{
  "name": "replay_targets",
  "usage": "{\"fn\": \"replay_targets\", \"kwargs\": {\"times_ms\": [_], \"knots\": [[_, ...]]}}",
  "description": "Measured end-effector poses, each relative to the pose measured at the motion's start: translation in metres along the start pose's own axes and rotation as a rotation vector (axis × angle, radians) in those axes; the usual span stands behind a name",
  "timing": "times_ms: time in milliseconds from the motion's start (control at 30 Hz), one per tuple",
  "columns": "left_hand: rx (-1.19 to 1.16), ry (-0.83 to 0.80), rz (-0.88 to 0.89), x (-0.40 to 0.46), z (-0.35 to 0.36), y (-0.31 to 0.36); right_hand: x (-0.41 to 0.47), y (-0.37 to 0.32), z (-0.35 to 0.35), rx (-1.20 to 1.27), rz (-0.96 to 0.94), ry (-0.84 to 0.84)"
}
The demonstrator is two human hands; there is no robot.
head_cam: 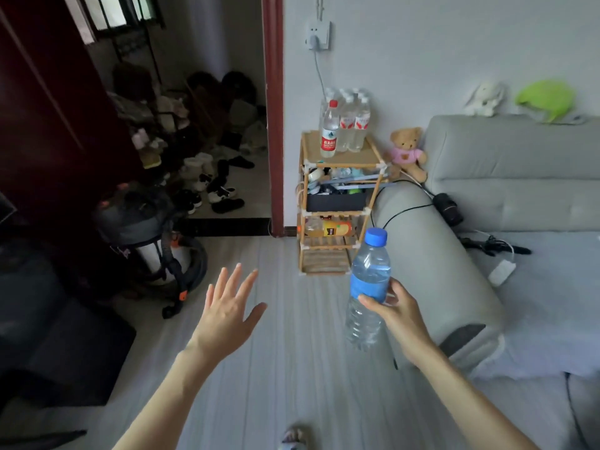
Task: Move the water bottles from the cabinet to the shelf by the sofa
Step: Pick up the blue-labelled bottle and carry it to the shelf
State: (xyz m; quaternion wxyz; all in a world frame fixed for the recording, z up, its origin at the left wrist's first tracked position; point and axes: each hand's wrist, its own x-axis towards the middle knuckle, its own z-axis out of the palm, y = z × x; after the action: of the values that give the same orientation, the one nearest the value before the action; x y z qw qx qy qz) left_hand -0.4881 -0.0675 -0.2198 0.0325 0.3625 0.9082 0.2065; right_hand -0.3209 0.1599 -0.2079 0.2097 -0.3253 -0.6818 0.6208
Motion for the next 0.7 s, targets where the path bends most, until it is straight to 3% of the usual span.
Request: {"fn": "replay_targets", "kwargs": {"times_ms": [267,700], "knots": [[0.001,-0.114,0.083,0.196,0.023,0.030,0.178,-0.035,-0.029,0.026,0.018,0.106],[0.014,-0.190,-0.013,0.463,0.089,0.052,0.469,-0.051,-0.060,0.029,0.032,0.069]]}}
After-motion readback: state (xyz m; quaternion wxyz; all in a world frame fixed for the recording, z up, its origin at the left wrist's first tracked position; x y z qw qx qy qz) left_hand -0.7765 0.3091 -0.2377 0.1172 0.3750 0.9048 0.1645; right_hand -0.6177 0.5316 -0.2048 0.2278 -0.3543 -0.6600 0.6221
